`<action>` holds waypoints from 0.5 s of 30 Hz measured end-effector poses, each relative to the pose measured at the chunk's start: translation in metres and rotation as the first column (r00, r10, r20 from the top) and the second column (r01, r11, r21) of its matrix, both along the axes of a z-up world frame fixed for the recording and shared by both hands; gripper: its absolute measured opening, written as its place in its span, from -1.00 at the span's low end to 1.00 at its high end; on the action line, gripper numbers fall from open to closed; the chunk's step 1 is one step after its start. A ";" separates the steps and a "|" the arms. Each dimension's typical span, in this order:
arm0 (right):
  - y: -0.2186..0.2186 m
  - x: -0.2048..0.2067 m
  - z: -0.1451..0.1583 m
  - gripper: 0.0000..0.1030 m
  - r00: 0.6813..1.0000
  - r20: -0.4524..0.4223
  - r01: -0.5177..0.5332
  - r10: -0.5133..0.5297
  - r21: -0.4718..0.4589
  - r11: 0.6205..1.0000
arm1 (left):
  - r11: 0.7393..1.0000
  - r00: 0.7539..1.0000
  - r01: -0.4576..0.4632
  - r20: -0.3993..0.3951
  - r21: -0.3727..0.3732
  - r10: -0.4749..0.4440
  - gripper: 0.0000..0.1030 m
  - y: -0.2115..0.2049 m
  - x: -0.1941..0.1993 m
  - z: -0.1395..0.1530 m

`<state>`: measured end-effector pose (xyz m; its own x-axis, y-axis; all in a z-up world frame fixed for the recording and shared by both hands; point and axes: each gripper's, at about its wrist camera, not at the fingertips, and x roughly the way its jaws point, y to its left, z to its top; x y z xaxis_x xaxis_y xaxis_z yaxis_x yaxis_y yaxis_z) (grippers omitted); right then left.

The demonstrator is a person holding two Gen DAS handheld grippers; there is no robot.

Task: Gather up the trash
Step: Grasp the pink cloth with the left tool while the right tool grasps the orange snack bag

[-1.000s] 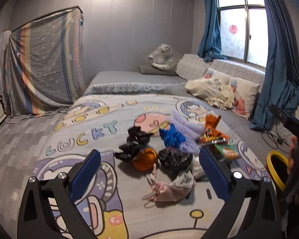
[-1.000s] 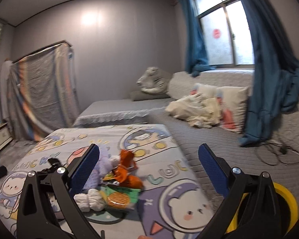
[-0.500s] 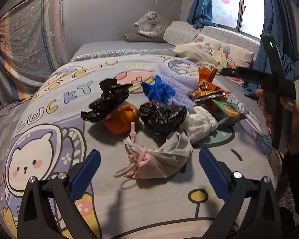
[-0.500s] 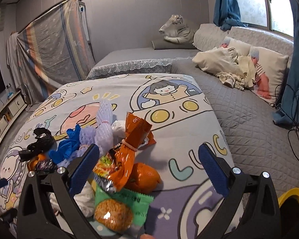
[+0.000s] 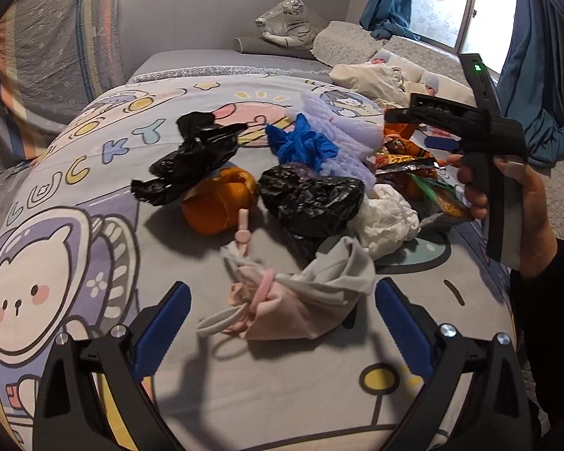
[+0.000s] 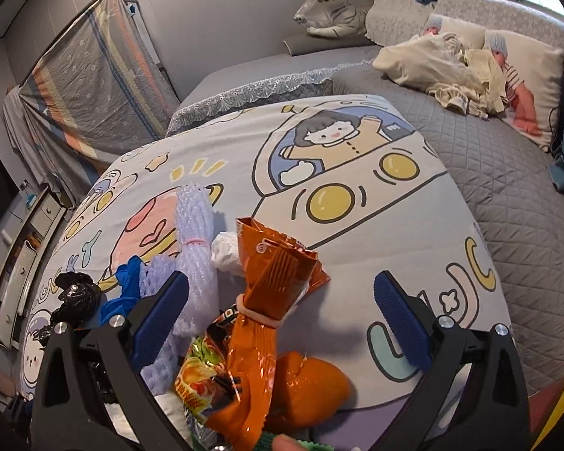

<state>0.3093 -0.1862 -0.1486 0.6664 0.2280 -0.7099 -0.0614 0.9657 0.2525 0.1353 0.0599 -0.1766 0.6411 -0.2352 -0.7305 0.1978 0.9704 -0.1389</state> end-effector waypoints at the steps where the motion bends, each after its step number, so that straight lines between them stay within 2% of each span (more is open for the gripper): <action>1: -0.001 0.001 -0.001 0.83 1.000 -0.003 0.004 -0.004 0.002 1.000 | 1.000 1.000 0.009 0.002 0.008 -0.009 0.77 -0.003 0.001 0.000; 4: -0.004 0.005 -0.005 0.63 1.000 -0.019 0.014 -0.014 0.003 1.000 | 1.000 1.000 0.007 -0.003 0.020 -0.007 0.49 -0.011 0.006 -0.003; 6: -0.007 0.008 -0.008 0.58 0.999 -0.030 0.034 -0.034 0.005 0.999 | 1.000 1.000 0.009 -0.008 0.020 -0.008 0.44 -0.015 0.008 -0.004; 10: -0.011 0.012 -0.013 0.36 0.998 -0.050 0.041 -0.040 0.017 0.999 | 0.999 1.000 0.013 0.008 0.048 -0.013 0.10 -0.020 0.008 -0.003; 12: -0.011 0.013 -0.015 0.15 0.998 -0.059 0.038 -0.036 0.030 0.999 | 0.998 1.000 0.005 0.010 0.070 -0.006 -0.11 -0.021 0.009 -0.004; 14: -0.010 0.014 -0.016 -0.08 0.997 -0.066 0.034 -0.031 0.040 0.999 | 0.998 1.000 -0.006 0.009 0.067 0.006 -0.40 -0.020 0.010 -0.005; 15: -0.010 0.014 -0.016 -0.23 0.997 -0.069 0.033 -0.029 0.048 0.998 | 0.998 1.000 -0.012 0.004 0.056 0.012 -0.42 -0.018 0.010 -0.005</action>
